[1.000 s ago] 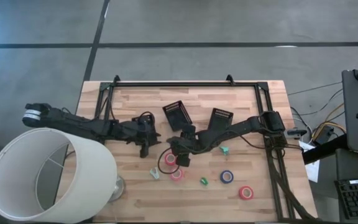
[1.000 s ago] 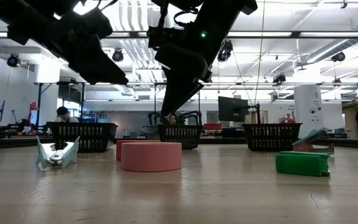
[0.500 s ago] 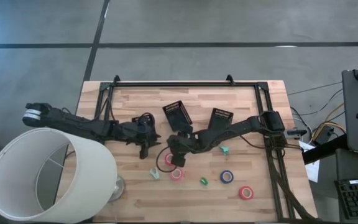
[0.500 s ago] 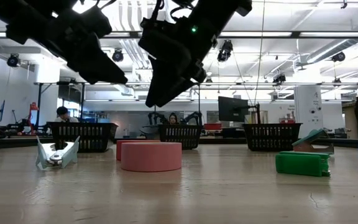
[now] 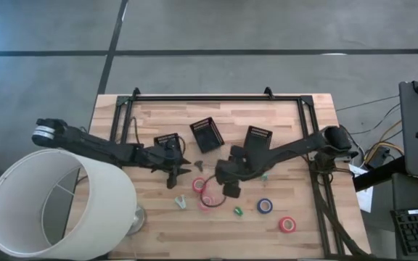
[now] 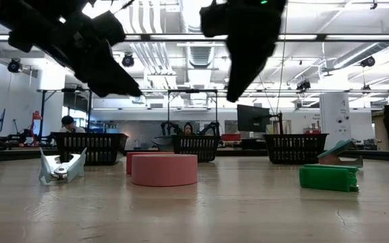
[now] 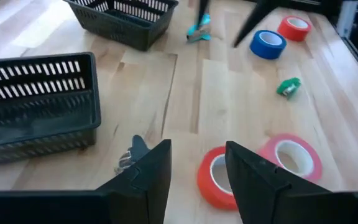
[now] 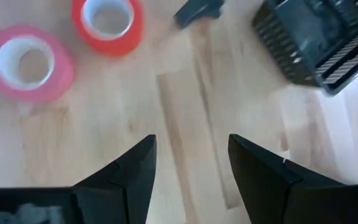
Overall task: Pick and place Stapler, Stapler remover, tape
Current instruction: Put the black staple remover into the center black bin
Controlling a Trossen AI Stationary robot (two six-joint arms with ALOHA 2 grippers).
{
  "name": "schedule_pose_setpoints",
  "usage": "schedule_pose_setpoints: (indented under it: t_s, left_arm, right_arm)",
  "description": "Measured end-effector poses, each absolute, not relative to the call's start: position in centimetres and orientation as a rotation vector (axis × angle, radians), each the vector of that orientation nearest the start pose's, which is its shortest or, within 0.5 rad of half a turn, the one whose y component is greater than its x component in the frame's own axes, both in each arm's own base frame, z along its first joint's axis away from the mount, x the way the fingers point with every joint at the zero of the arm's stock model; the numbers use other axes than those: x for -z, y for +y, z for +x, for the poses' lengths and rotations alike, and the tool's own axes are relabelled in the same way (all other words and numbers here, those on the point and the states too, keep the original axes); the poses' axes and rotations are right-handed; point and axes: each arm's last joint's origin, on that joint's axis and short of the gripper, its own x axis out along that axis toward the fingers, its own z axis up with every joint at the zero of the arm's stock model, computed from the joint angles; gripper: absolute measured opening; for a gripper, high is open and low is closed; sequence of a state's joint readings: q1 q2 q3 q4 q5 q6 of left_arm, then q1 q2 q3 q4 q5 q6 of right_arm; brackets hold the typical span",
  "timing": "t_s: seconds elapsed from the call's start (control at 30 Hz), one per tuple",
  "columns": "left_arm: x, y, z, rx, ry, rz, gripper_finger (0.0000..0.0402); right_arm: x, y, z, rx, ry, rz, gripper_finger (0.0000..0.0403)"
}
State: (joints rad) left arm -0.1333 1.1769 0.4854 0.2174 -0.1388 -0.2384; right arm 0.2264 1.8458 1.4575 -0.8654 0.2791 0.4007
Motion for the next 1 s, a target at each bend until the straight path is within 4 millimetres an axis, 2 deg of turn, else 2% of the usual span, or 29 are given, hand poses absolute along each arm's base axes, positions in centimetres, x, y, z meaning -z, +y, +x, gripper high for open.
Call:
schedule_pose_setpoints:
  t_s: [0.13,0.33,0.43,0.53,0.77,0.9,1.0]
  left_arm:
    - [-18.2,-2.8,24.4,-0.122,0.435,-0.267,0.0153]
    - [-16.6,-2.8,25.9,-0.203,0.482,-0.395,0.0151]
    - [-16.0,-2.8,26.6,-0.256,0.497,-0.386,0.0149]
    - [-15.6,-2.3,27.3,-0.334,0.493,-0.348,0.0149]
    - [-14.9,-1.7,28.0,-0.381,0.518,-0.376,0.0149]
    - [-14.6,-1.8,28.1,-0.352,0.544,-0.387,0.0149]
    - [-14.9,-1.8,27.8,-0.296,0.567,-0.290,0.0149]
  right_arm:
    - [-21.8,7.7,34.7,0.277,1.118,0.076,0.0194]
    - [-19.2,6.8,32.3,0.290,1.043,0.142,0.0194]
    - [-18.7,6.3,31.3,0.291,1.000,0.163,0.0194]
    - [-18.9,6.0,30.6,0.287,0.964,0.177,0.0194]
    - [-20.0,5.8,29.9,0.275,0.907,0.195,0.0194]
    - [-20.1,5.9,29.9,0.268,0.885,0.202,0.0194]
    - [-20.1,5.9,30.0,0.263,0.893,0.186,0.0194]
